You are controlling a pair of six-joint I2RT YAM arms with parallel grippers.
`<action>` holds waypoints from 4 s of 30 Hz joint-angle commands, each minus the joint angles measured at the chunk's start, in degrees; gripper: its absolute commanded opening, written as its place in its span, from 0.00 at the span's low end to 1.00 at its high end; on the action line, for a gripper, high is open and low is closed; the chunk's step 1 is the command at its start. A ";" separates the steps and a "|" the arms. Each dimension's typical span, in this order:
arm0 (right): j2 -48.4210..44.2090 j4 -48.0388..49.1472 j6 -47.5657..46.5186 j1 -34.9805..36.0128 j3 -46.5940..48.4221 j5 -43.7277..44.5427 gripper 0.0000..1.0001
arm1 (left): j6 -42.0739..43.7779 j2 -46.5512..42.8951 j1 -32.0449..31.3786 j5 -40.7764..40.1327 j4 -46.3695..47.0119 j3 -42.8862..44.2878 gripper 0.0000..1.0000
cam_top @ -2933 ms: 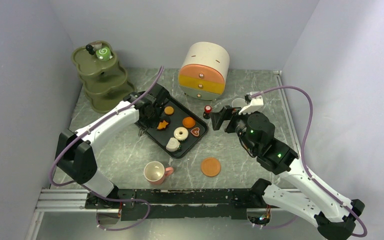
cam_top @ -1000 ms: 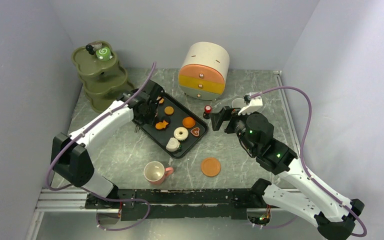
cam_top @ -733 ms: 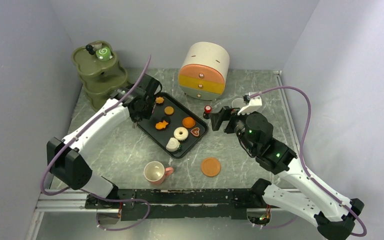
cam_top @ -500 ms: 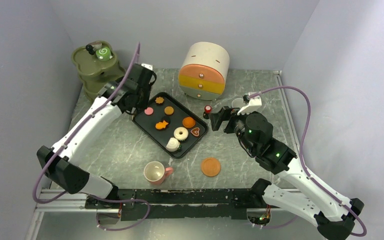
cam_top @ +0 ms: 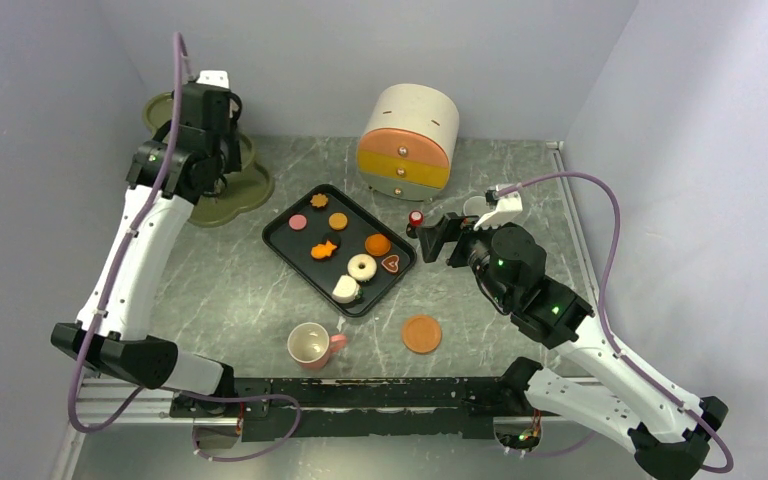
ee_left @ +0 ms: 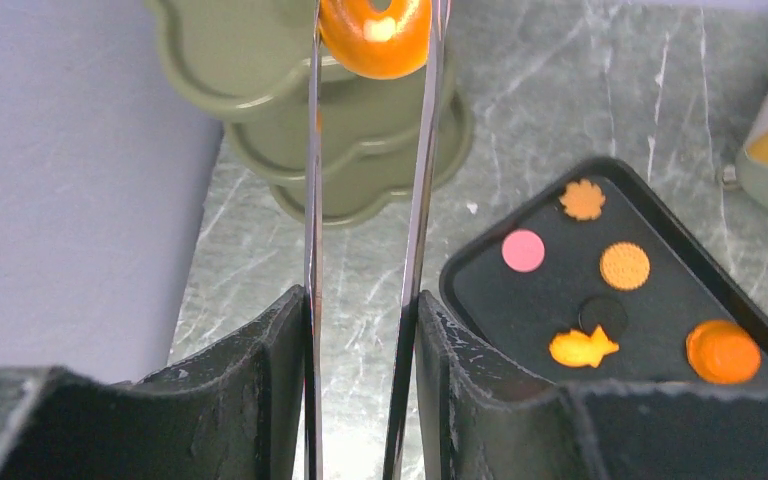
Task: Serve the afternoon tea
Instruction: Place the desert on the desert table.
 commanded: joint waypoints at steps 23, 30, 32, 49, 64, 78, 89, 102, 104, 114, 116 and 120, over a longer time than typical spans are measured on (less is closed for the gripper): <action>0.12 1.83 0.37 -0.25 -0.94 -0.54 0.95 | 1.49 1.11 20.54 7.34 8.49 5.80 0.39; -0.13 1.70 0.12 -0.30 -0.96 0.00 0.95 | 0.15 3.48 23.99 12.16 10.08 5.15 0.41; -0.19 1.65 0.12 -0.30 -1.06 0.21 0.95 | 0.08 4.17 24.59 12.92 10.44 4.69 0.41; -0.22 1.42 -0.24 -0.26 -0.89 1.27 0.95 | 0.28 8.97 26.46 14.19 12.72 5.29 0.41; -0.30 1.44 -0.55 -0.29 -0.71 1.85 0.95 | 0.40 11.92 26.83 16.07 12.49 6.61 0.48; -0.86 1.11 -0.45 -0.25 -0.98 2.11 0.95 | 0.23 11.58 26.87 16.11 11.31 9.49 0.55; -1.44 0.63 -0.09 -0.27 -0.87 1.96 0.95 | 0.40 12.07 26.87 17.45 10.79 9.70 0.59; -1.72 0.88 -0.11 -0.26 -0.89 1.84 0.95 | 0.33 11.28 26.83 17.25 9.68 11.36 0.56; -1.63 0.90 -0.37 -0.27 -0.82 1.95 0.95 | 0.04 10.98 26.87 16.33 9.40 12.37 0.54; -0.82 0.39 -0.89 -0.26 -0.01 1.39 0.95 | -1.37 6.52 26.87 16.17 11.28 12.36 0.51; -0.85 0.27 -0.72 -0.34 0.06 1.21 0.95 | -1.39 5.81 26.87 17.05 11.02 12.24 0.51; -1.00 -0.03 0.06 -0.26 0.17 1.17 0.95 | -1.97 4.21 26.80 23.13 10.67 11.10 0.50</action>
